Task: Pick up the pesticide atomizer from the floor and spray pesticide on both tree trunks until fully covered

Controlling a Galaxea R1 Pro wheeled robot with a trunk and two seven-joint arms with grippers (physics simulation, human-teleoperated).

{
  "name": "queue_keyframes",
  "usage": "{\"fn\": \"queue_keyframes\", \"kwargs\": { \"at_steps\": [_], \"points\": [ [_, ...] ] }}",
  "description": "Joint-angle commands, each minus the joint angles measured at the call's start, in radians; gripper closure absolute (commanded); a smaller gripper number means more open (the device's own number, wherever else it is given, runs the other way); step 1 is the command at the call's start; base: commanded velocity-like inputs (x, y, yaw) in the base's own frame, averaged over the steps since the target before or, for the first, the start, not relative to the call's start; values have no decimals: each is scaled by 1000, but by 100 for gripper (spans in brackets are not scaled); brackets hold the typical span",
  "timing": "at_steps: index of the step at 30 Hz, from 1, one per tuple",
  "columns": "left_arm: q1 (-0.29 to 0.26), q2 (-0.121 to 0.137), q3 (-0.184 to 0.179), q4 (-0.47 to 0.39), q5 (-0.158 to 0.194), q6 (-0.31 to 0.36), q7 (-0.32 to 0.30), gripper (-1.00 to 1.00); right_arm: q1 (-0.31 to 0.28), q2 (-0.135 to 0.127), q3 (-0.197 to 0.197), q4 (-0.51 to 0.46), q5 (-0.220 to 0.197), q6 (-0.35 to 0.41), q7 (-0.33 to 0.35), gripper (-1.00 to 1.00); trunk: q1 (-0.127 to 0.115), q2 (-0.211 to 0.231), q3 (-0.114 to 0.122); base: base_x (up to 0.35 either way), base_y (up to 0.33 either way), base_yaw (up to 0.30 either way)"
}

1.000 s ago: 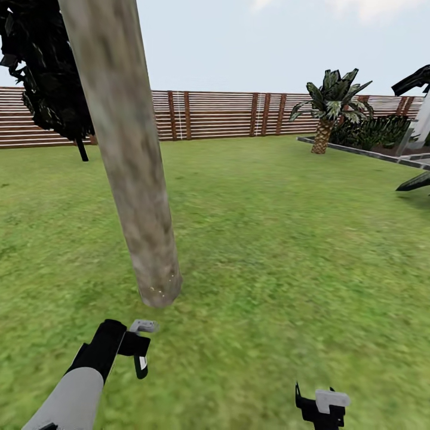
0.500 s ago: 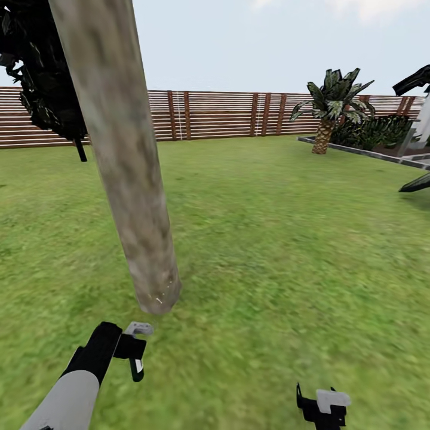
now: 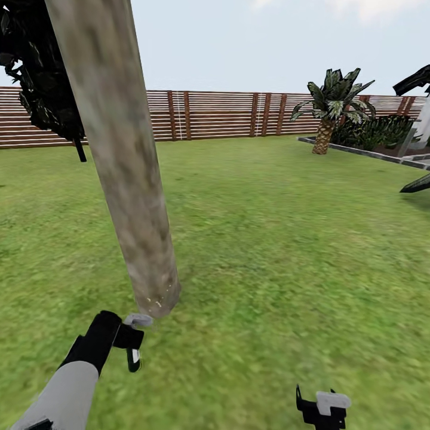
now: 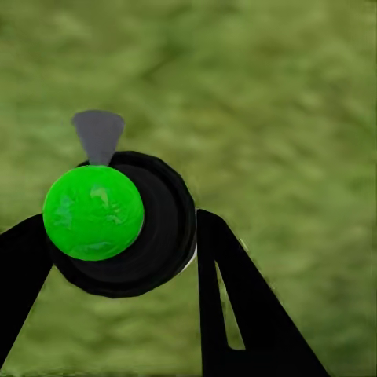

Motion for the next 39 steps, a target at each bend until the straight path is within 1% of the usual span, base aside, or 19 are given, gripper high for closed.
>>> {"fn": "queue_keyframes", "kwargs": {
  "at_steps": [1,2,4,6,8,12,15,16,17,19,22,24,26,30,31,32,33,36,39],
  "points": [
    [-1,7,-1,-5,3,8,-1,100,0,0,0,0,0,0,0,-100,0,0,0,0,0,0],
    [0,18,-3,-10,3,16,-2,100,0,0,0,1,0,0,0,-100,0,0,0,0,0,0],
    [3,14,-5,-11,4,18,-2,100,0,1,0,1,0,0,0,-100,0,0,0,0,0,0],
    [1,4,-4,-12,5,18,-1,100,0,1,0,2,1,0,0,-100,0,0,0,0,0,0],
    [-4,-28,-5,-13,4,18,0,100,0,1,0,2,1,0,0,-100,0,0,0,-113,21,0],
    [-7,-47,-7,-41,5,20,0,100,0,1,0,2,2,0,0,-100,0,0,0,-214,47,0],
    [-21,-55,-21,-48,4,25,0,100,0,1,0,2,2,-1,0,-100,0,0,0,-29,6,0],
    [-26,-53,-23,-48,4,31,0,100,0,1,0,2,2,0,0,-100,0,0,0,-10,2,0],
    [-35,-44,-26,-49,4,51,0,100,0,1,0,2,2,0,0,-100,0,0,0,-4,1,0],
    [-41,-22,-27,-50,5,67,-1,100,0,1,0,2,2,0,0,-100,0,0,0,-2,0,0],
    [-54,43,-25,-50,13,75,-5,100,0,1,0,2,2,-1,0,-100,0,0,0,0,0,0],
    [-55,49,-26,-49,13,75,-5,100,0,1,0,2,2,-1,0,-100,0,0,0,0,0,0],
    [-56,40,-26,-49,13,75,-6,100,0,1,0,2,2,0,0,-100,0,0,0,0,0,0],
    [-61,-26,-28,-50,8,79,-4,100,0,1,0,2,2,0,0,-100,0,0,0,-198,0,0],
    [-64,-38,-28,-51,8,79,-4,100,0,1,0,2,2,0,0,-100,0,0,0,-277,0,0],
    [-76,-59,-29,-50,6,80,-4,100,0,1,0,2,2,0,0,-100,0,0,0,-123,0,0],
    [-84,-68,-29,-50,6,84,-4,100,0,1,0,2,2,0,0,-100,0,0,0,-63,0,0],
    [-104,-71,-29,-50,5,116,-4,100,0,1,0,2,2,0,0,-100,0,0,0,-22,0,0],
    [-121,-47,-29,-51,4,132,-5,100,0,1,0,2,2,0,0,-100,0,0,0,-3,0,0]
  ]
}}
